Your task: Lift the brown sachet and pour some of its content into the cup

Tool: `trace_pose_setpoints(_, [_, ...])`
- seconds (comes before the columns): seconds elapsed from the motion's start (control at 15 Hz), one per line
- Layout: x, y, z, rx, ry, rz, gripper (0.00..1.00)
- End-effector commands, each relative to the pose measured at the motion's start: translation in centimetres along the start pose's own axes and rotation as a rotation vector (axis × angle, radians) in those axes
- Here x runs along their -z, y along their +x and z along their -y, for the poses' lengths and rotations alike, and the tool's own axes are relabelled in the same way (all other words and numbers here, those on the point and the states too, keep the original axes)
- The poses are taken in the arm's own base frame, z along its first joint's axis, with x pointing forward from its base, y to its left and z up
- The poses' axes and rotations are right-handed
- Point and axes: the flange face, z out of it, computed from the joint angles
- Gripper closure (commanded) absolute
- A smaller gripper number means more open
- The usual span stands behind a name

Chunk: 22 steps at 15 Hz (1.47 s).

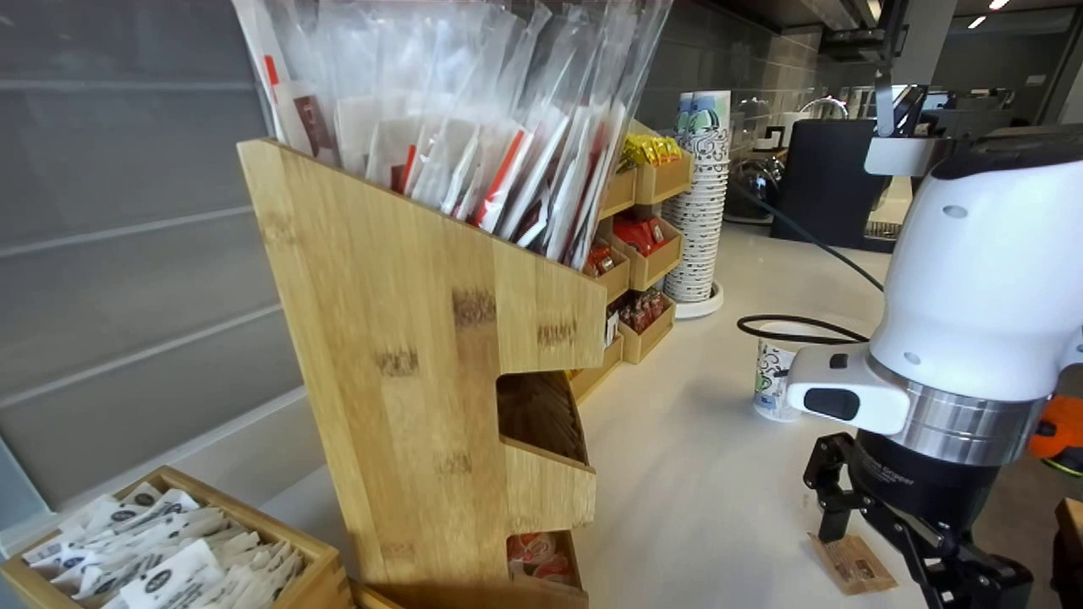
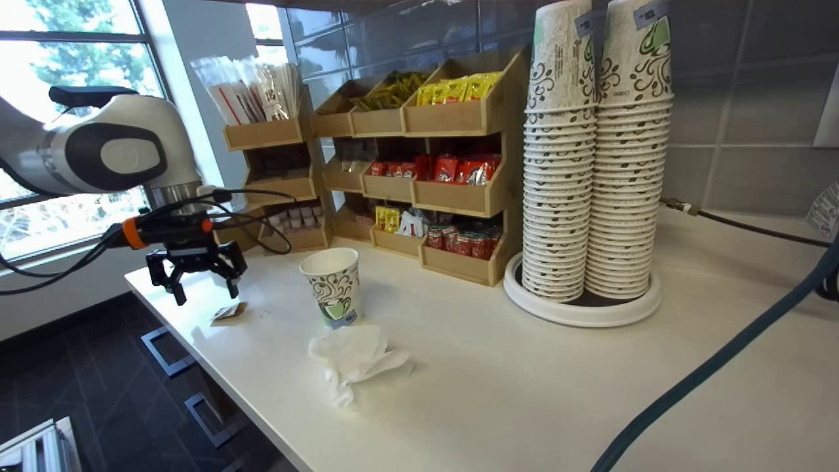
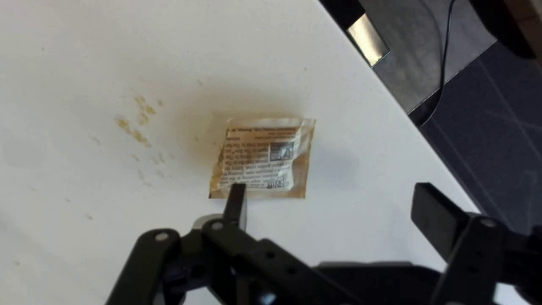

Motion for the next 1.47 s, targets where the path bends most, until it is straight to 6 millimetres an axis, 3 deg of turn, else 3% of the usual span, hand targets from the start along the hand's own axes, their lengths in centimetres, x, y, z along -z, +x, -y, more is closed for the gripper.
trace_pose_setpoints(0.0, [-0.1, 0.3, -0.2, 0.192, 0.013, 0.043, 0.0])
trace_pose_setpoints(0.6, [0.8, 2.0, -1.5, 0.432, -0.054, 0.06, 0.0])
trace_pose_setpoints(0.67, [0.7, 1.1, -0.8, 0.394, -0.031, 0.051, 0.0])
trace_pose_setpoints(0.93, [0.9, 1.4, -1.0, 0.423, -0.051, 0.042, 0.0])
trace_pose_setpoints(1.4, [1.0, 1.4, -1.2, 0.669, -0.055, 0.05, 0.0])
